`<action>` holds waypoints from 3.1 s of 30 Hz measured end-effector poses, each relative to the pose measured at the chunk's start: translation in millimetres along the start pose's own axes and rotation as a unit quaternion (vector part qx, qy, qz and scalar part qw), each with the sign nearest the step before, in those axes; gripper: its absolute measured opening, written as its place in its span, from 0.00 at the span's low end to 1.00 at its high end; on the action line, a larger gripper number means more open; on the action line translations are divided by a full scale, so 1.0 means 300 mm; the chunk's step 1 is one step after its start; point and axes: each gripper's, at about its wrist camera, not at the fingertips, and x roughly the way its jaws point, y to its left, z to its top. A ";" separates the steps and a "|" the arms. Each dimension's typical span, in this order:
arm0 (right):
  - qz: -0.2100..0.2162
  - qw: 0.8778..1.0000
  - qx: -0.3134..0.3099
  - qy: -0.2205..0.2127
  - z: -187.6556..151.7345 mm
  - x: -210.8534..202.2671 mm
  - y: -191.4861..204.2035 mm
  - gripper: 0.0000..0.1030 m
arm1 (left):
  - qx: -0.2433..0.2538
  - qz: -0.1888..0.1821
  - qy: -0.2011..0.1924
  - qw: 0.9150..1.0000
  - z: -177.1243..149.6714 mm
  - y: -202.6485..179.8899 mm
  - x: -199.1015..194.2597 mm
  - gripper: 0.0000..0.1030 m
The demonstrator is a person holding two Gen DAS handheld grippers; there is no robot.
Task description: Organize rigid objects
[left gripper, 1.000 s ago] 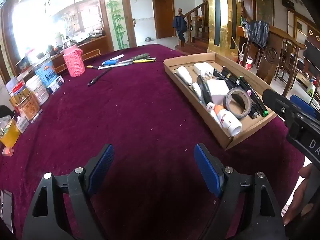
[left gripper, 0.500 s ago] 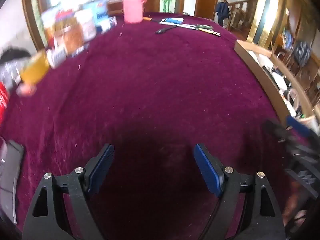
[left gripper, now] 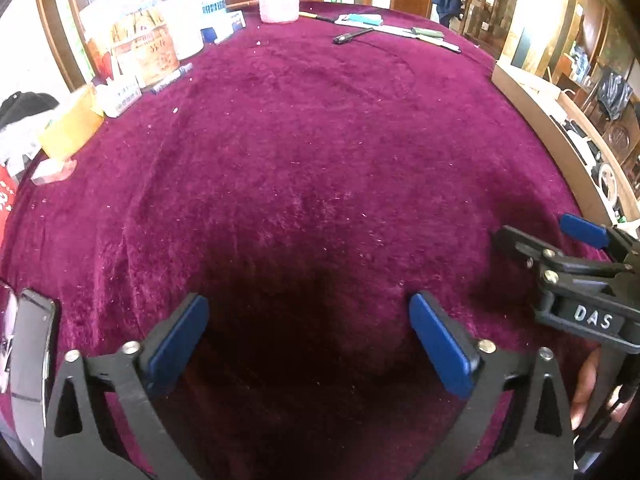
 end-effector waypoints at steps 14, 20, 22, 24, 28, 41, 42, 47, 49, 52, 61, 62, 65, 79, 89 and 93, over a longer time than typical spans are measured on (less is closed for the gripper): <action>-0.025 0.999 0.009 -0.021 -0.026 -0.011 0.020 0.99 | 0.015 -0.006 -0.009 1.000 0.013 -0.011 0.017 1.00; -0.024 0.999 0.008 -0.022 -0.028 -0.008 0.015 0.99 | 0.015 -0.007 -0.009 1.000 0.016 -0.011 0.016 1.00; -0.023 0.999 0.007 -0.022 -0.028 -0.008 0.015 0.99 | 0.014 -0.006 -0.009 1.000 0.016 -0.012 0.017 1.00; -0.023 0.999 0.007 -0.022 -0.028 -0.007 0.013 0.99 | 0.015 -0.007 -0.009 1.000 0.017 -0.010 0.017 1.00; -0.023 0.999 0.006 -0.022 -0.028 -0.007 0.014 0.99 | 0.014 -0.007 -0.009 1.000 0.016 -0.013 0.017 1.00; -0.021 0.999 0.004 -0.023 -0.031 -0.006 0.012 0.99 | 0.013 -0.006 -0.010 1.000 0.013 -0.017 0.019 1.00; -0.021 0.999 0.004 -0.023 -0.031 -0.006 0.012 0.99 | 0.013 -0.006 -0.010 1.000 0.013 -0.017 0.019 1.00; -0.021 1.000 0.004 -0.023 -0.031 -0.005 0.011 0.99 | 0.013 -0.006 -0.010 1.000 0.013 -0.018 0.020 1.00; -0.021 1.000 0.004 -0.023 -0.032 -0.004 0.010 0.99 | 0.012 -0.006 -0.010 1.000 0.013 -0.019 0.020 1.00; -0.021 1.000 0.004 -0.023 -0.032 -0.004 0.008 0.99 | 0.012 -0.006 -0.010 1.000 0.014 -0.020 0.020 1.00; -0.020 1.000 0.001 -0.022 -0.032 -0.003 0.016 0.99 | 0.012 -0.005 -0.011 1.000 0.014 -0.021 0.020 1.00; -0.020 1.000 0.001 -0.022 -0.032 -0.003 0.017 0.99 | 0.012 -0.005 -0.010 1.000 0.014 -0.022 0.020 1.00; -0.021 1.000 0.002 -0.022 -0.028 -0.005 0.021 0.99 | 0.012 -0.005 -0.011 1.000 0.016 -0.022 0.020 1.00; -0.020 1.000 0.002 -0.022 -0.020 -0.003 0.027 0.99 | 0.012 -0.005 -0.011 1.000 0.014 -0.024 0.021 1.00; -0.019 1.000 0.002 -0.022 -0.020 -0.001 0.028 0.99 | 0.010 -0.005 -0.012 1.000 0.011 -0.020 0.022 1.00; -0.018 1.000 0.001 -0.022 -0.019 -0.001 0.028 0.99 | 0.009 -0.004 -0.010 1.000 0.005 -0.018 0.020 1.00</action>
